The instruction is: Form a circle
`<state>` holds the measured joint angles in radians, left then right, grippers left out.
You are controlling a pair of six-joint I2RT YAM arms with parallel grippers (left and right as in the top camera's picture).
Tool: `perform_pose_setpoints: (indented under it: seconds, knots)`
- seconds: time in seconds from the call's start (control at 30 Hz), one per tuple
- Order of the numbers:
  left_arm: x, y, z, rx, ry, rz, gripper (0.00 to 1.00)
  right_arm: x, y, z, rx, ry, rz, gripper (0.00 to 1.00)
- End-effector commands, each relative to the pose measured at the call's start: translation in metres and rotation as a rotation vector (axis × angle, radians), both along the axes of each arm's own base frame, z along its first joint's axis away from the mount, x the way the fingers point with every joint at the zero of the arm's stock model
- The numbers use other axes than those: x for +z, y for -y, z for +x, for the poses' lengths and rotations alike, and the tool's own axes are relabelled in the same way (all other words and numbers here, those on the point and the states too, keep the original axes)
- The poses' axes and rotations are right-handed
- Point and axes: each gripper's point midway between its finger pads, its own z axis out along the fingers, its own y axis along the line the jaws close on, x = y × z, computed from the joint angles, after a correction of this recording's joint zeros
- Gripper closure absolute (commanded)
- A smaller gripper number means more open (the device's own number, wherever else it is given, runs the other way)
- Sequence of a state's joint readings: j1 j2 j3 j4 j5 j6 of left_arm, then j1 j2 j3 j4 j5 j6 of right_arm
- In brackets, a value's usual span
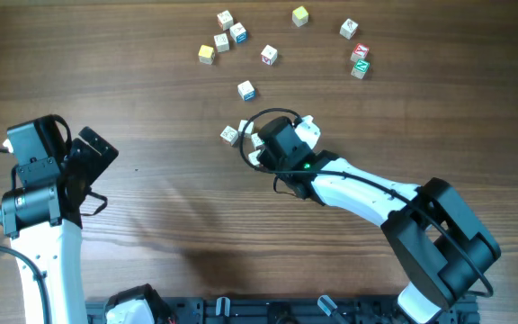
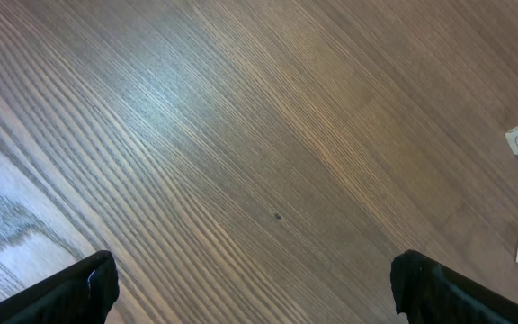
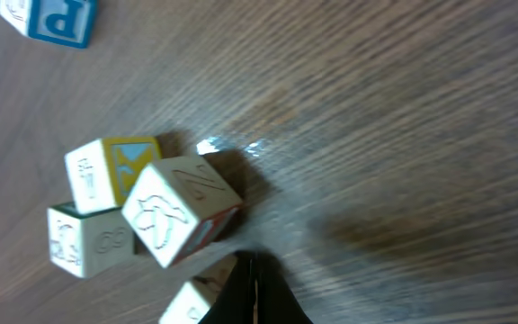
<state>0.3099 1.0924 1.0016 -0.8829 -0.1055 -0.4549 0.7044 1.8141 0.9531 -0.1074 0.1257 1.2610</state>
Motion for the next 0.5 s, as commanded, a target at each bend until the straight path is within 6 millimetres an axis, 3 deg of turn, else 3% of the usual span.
perform_pose_setpoints:
  seconds: [0.0,0.47]
  knots:
    - [-0.0001,0.0003,0.0006,0.006,0.007,-0.014,0.00,-0.0031,-0.0081,-0.0022,0.005,-0.014,0.038,0.96]
    - [-0.0001,0.0003,0.0006,0.006,0.007,-0.014,0.00,-0.0109,-0.0147,-0.0023,0.022,-0.026,0.059,0.96]
